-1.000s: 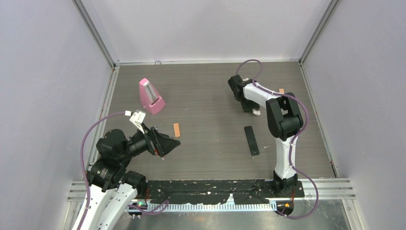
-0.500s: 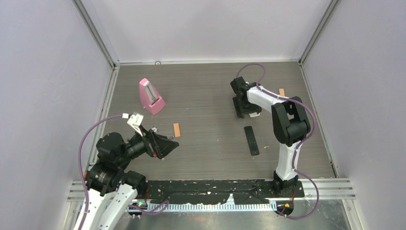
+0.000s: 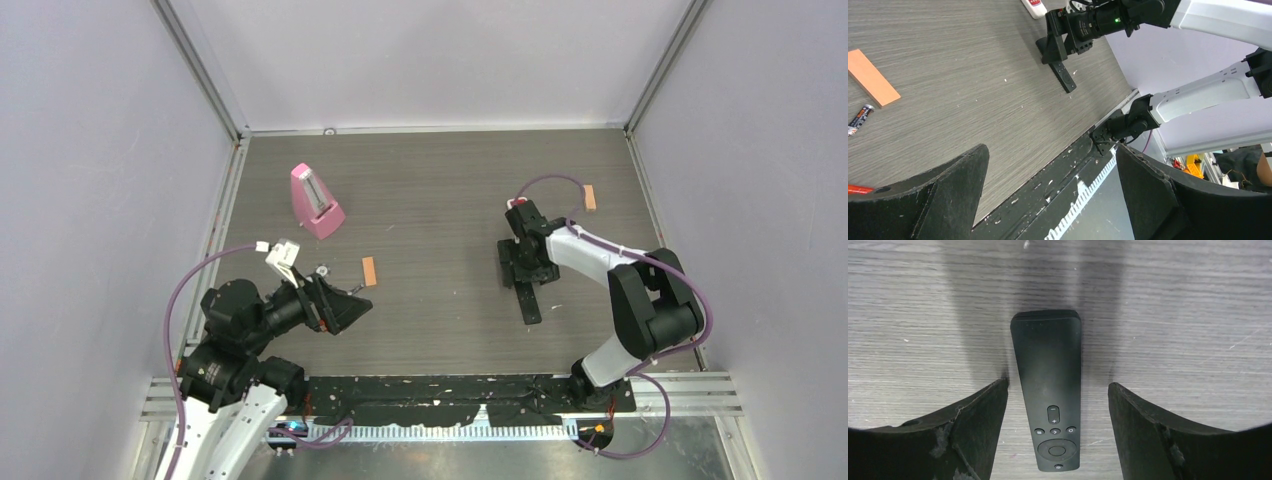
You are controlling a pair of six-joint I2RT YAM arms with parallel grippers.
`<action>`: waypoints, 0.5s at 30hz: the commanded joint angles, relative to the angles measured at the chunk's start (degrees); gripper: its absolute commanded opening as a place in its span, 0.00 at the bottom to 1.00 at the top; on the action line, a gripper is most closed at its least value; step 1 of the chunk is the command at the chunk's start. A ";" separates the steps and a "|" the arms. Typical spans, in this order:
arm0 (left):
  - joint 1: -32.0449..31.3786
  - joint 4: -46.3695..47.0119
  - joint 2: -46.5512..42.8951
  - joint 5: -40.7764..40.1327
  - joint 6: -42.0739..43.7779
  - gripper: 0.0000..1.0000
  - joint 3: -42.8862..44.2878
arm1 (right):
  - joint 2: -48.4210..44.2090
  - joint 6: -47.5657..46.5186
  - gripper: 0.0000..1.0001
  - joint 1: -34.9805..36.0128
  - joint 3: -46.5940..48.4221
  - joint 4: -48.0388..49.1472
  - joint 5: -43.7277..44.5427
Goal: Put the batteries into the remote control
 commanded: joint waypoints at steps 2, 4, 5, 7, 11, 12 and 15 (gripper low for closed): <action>0.19 -0.79 -2.28 1.02 -2.14 1.00 -0.86 | -1.57 3.12 0.75 0.17 -4.91 6.00 -5.68; 0.19 -0.40 -3.20 1.01 -2.92 1.00 -1.56 | -1.27 3.68 0.67 0.20 -6.33 6.63 -5.84; 0.19 -0.17 -3.47 1.02 -3.39 1.00 -2.02 | -1.31 4.15 0.59 0.25 -6.79 6.67 -5.73; 0.19 0.57 -3.75 1.53 -3.83 1.00 -2.55 | -1.85 4.87 0.41 0.22 -7.40 6.79 -5.97; 0.19 1.87 -2.91 2.25 -3.38 1.00 -3.15 | -4.20 6.02 0.18 0.41 -8.29 6.99 -6.00; 0.19 2.44 -2.39 2.44 -3.32 1.00 -3.47 | -5.78 5.91 0.14 0.53 -8.78 7.63 -7.25; 0.19 5.55 -1.30 3.91 -3.76 1.00 -4.87 | -10.53 4.94 0.10 0.65 -9.99 9.58 -16.27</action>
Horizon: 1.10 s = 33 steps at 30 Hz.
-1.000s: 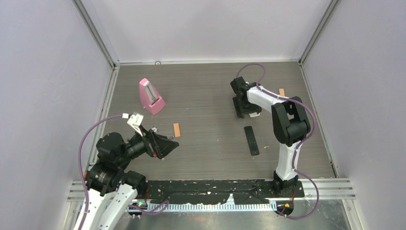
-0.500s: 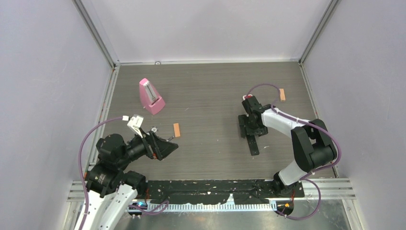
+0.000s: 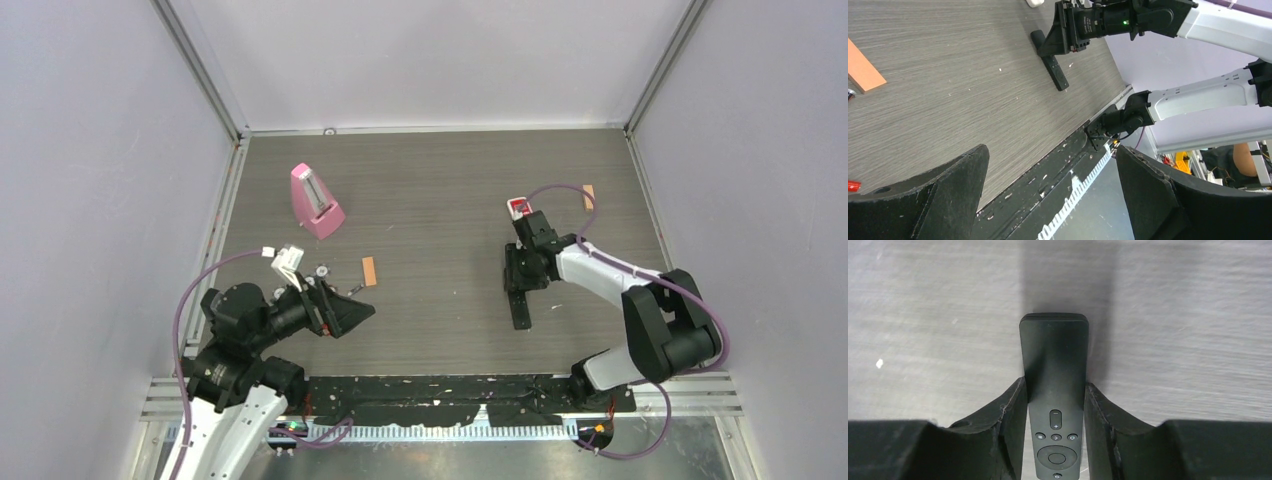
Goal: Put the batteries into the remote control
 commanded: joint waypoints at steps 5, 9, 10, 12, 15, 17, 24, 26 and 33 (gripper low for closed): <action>0.19 13.50 3.61 7.69 -2.74 1.00 -4.30 | -17.65 5.95 0.09 0.63 -4.41 9.83 -33.96; 0.13 23.15 4.85 12.36 -6.22 1.00 -6.07 | -25.95 22.06 0.08 1.01 -6.69 29.24 -52.64; 0.06 25.53 5.17 13.38 -7.16 1.00 -6.27 | -27.04 25.32 0.08 1.37 -6.96 36.60 -56.29; 0.04 30.28 5.92 14.86 -9.21 1.00 -6.56 | -30.33 34.27 0.09 2.36 -7.29 46.92 -58.32; -0.74 36.92 6.33 17.11 -11.56 1.00 -6.98 | -33.20 48.65 0.10 4.58 -7.40 61.17 -58.83; -1.93 42.32 6.14 17.73 -13.66 1.00 -7.57 | -33.55 55.10 0.11 7.32 -7.14 70.74 -57.19; -7.71 55.10 5.99 13.27 -16.55 1.00 -7.54 | -28.85 66.45 0.12 18.96 -3.91 95.37 -54.02; -9.60 55.94 6.38 11.90 -15.55 0.99 -6.50 | -27.14 69.02 0.12 20.21 -3.05 101.39 -53.51; -15.44 59.28 10.66 8.79 -15.04 0.97 -4.33 | -25.41 65.84 0.13 21.23 -1.06 95.94 -51.88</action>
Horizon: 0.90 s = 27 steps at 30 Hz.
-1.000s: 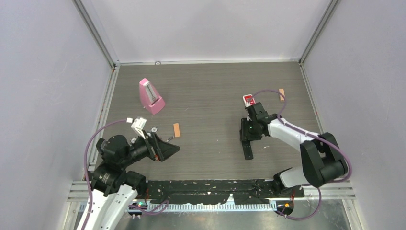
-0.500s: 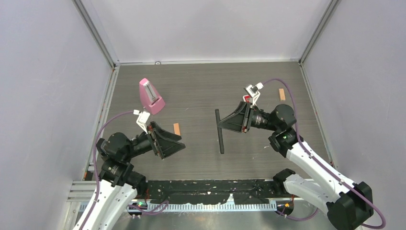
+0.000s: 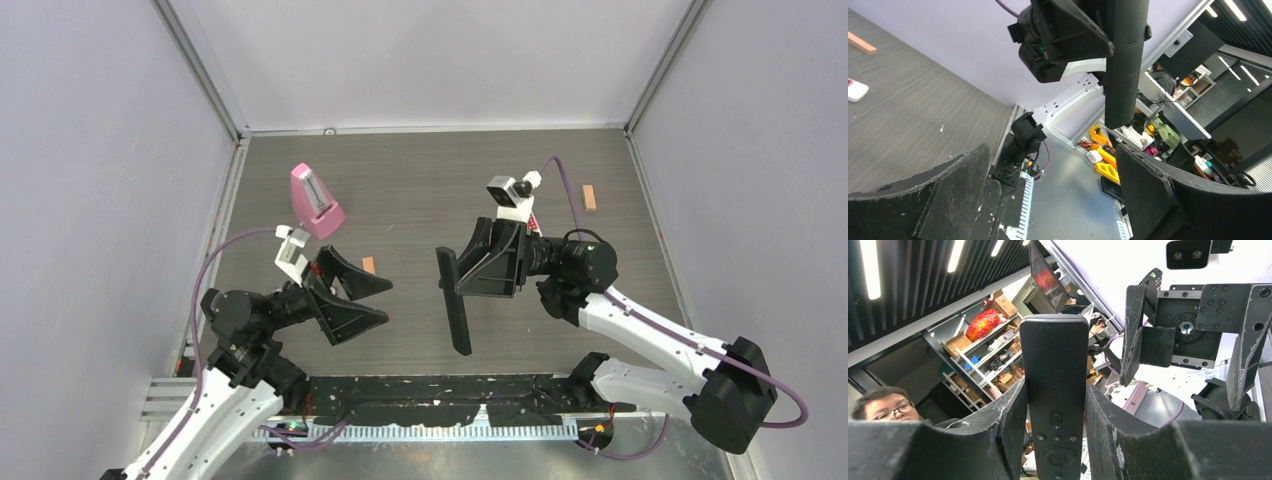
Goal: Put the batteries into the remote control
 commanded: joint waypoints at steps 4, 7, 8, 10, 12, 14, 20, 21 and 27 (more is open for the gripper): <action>-9.05 9.54 5.31 -7.37 -0.11 0.97 3.44 | -3.74 -10.41 0.13 1.07 3.24 -9.60 4.18; -14.27 11.22 8.17 -13.11 -1.13 0.97 3.93 | -6.27 -19.61 0.13 2.03 4.28 -22.71 8.01; -15.64 11.95 9.51 -15.46 -3.00 0.97 3.84 | -7.09 -23.59 0.13 2.23 5.14 -24.91 8.72; -17.33 17.41 12.25 -18.04 -9.16 0.93 2.98 | -7.78 -27.90 0.13 2.95 6.38 -29.45 11.11; -19.06 24.15 14.46 -20.79 -16.47 0.91 1.32 | -8.34 -30.75 0.12 3.56 7.09 -32.06 12.70; -20.83 29.94 16.32 -24.06 -21.66 0.91 0.05 | -8.53 -31.47 0.13 3.89 7.31 -32.00 13.40; -26.08 35.51 21.88 -27.38 -25.13 0.91 3.08 | -7.06 -30.77 0.12 4.53 7.80 -27.14 14.03; -26.68 37.03 23.09 -26.66 -25.32 0.90 3.87 | -6.52 -30.13 0.13 4.58 8.02 -25.33 13.97; -27.43 49.12 26.75 -23.74 -27.59 0.76 4.87 | -5.15 -27.05 0.13 4.70 10.27 -19.52 13.94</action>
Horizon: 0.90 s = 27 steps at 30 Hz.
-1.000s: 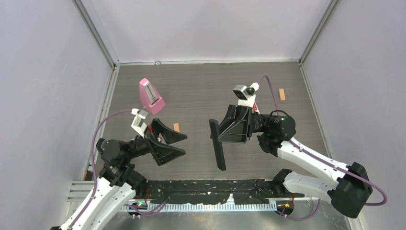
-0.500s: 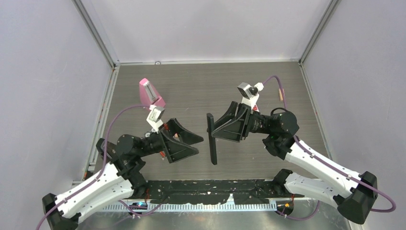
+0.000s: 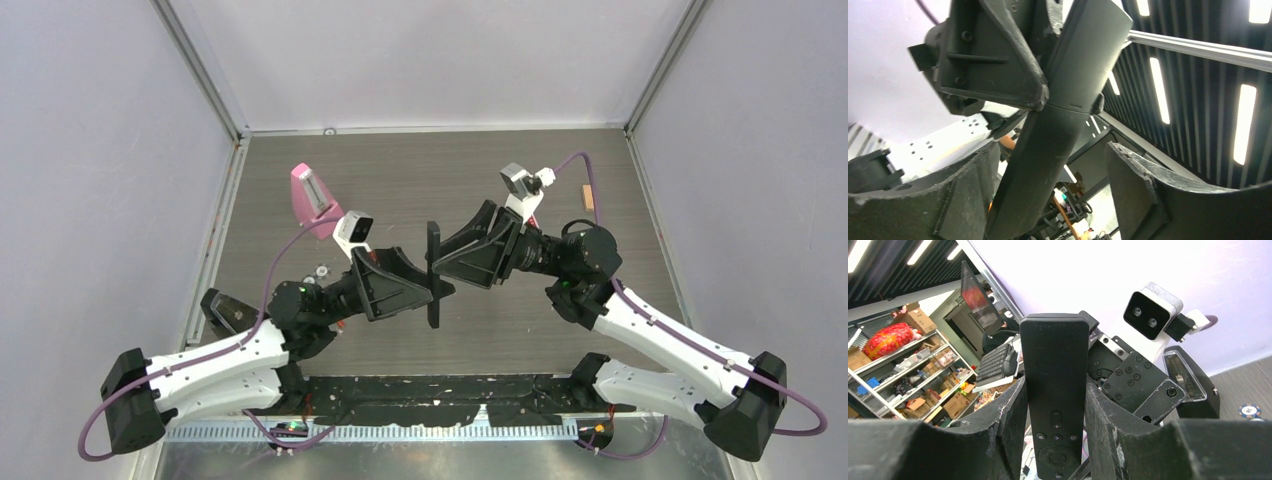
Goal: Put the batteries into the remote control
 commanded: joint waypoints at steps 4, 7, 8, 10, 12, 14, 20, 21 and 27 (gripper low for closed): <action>-0.73 14.46 -0.17 1.74 -0.97 0.62 3.29 | 1.32 3.63 0.13 0.59 5.92 11.26 0.96; -0.86 14.60 -0.68 2.73 -0.07 0.47 4.15 | 2.12 4.71 0.12 0.66 6.72 13.07 0.84; -0.83 14.55 -0.81 2.78 0.04 0.41 4.29 | 2.26 4.92 0.12 0.72 6.83 13.28 0.71; -0.86 14.51 -0.87 2.68 -0.03 0.33 4.38 | 2.50 5.23 0.13 0.76 7.14 13.66 0.67; -0.93 14.47 -0.77 2.84 -0.11 0.25 4.45 | 2.62 5.25 0.13 0.84 7.15 13.70 0.68; -0.89 14.53 -0.61 3.00 -0.17 0.18 4.46 | 2.54 5.26 0.13 0.93 6.84 13.59 0.84; -1.50 14.52 0.47 5.51 -0.64 0.36 6.25 | 2.96 4.05 0.15 1.07 6.12 15.62 0.17; -1.62 14.53 0.73 6.17 -0.64 0.40 6.79 | 3.21 4.10 0.15 1.06 6.14 16.31 -0.38; -3.12 14.52 3.04 9.16 -0.91 0.44 9.67 | 5.64 5.85 0.15 1.46 6.70 22.27 -2.39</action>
